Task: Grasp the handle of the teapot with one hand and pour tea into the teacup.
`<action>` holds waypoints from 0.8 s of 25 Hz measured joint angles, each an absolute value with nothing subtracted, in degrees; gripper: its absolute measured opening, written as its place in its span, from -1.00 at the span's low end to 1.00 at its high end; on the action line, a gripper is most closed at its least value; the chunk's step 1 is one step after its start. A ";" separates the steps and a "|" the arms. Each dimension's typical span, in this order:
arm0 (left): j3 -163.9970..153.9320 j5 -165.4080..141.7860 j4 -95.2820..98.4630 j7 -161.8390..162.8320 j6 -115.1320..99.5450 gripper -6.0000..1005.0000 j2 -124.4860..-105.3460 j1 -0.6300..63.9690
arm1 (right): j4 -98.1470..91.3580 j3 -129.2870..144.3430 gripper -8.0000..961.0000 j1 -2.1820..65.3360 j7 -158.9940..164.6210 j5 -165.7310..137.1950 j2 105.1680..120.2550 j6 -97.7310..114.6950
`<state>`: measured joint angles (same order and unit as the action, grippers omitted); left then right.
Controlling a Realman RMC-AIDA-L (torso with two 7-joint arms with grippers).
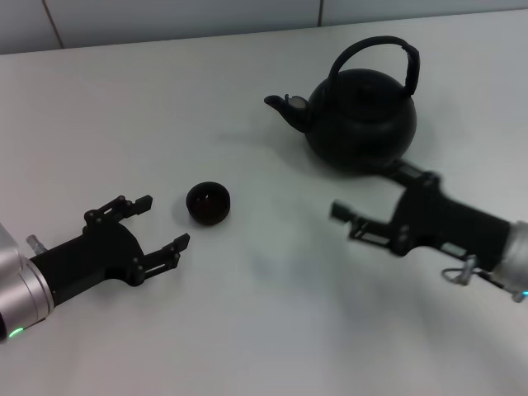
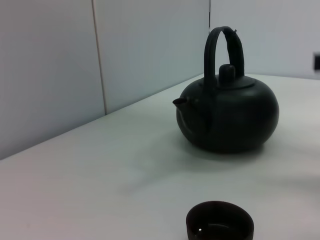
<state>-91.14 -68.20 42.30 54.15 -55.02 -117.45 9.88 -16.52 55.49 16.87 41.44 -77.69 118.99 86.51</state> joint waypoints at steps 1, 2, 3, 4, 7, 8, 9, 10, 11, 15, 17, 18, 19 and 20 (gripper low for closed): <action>-91.16 -68.22 42.31 54.15 -55.02 0.61 -117.47 9.70 | -17.01 56.06 0.72 19.70 43.15 -81.91 119.19 82.92; -91.16 -68.22 42.31 54.15 -55.02 0.61 -117.47 9.70 | -17.01 56.06 0.72 19.70 43.15 -81.91 119.19 82.92; -91.19 -68.22 42.31 54.15 -55.02 0.61 -117.48 9.62 | -16.64 56.22 0.72 21.03 43.42 -82.83 119.28 81.22; -91.32 -68.24 42.35 54.17 -55.02 0.61 -117.48 9.52 | -15.88 56.87 0.72 23.70 44.09 -83.95 119.43 77.68; -91.39 -68.25 42.35 54.20 -55.02 0.61 -117.48 9.50 | -15.63 58.07 0.72 25.55 45.30 -84.07 119.47 75.08; -91.47 -68.25 42.36 54.27 -55.02 0.61 -117.46 9.48 | -15.66 58.91 0.72 26.24 45.84 -84.07 119.48 74.03; -91.57 -68.27 42.36 54.35 -55.02 0.61 -117.41 9.48 | -15.94 60.24 0.72 27.52 46.89 -84.07 119.49 72.60; -91.57 -68.27 42.36 54.35 -55.02 0.61 -117.41 9.48 | -15.94 60.24 0.72 27.52 46.89 -84.07 119.49 72.60; -91.58 -68.28 42.37 54.38 -55.02 0.61 -117.36 9.48 | -16.25 61.34 0.72 28.35 47.89 -84.10 119.50 71.98; -91.58 -68.30 42.37 54.44 -55.02 0.61 -117.34 9.49 | -17.30 62.59 0.72 28.65 49.00 -84.10 119.55 71.58; -91.58 -68.29 42.37 54.44 -55.02 0.61 -117.34 9.49 | -17.81 62.74 0.72 28.57 49.29 -84.04 119.59 71.51; -91.58 -68.29 42.36 54.44 -55.02 0.61 -117.33 9.49 | -17.88 62.75 0.72 28.56 49.33 -83.99 119.59 71.48; -91.58 -68.29 42.30 54.40 -55.02 0.61 -117.33 9.49 | -17.91 62.75 0.72 28.56 49.38 -83.90 119.60 71.42; -91.58 -68.29 42.30 54.40 -55.02 0.61 -117.33 9.49 | -17.91 62.75 0.72 28.56 49.38 -83.90 119.60 71.42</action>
<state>-91.58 -68.29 42.30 54.40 -55.02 -117.33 9.49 -17.91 62.75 28.56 49.38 -83.90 119.60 71.42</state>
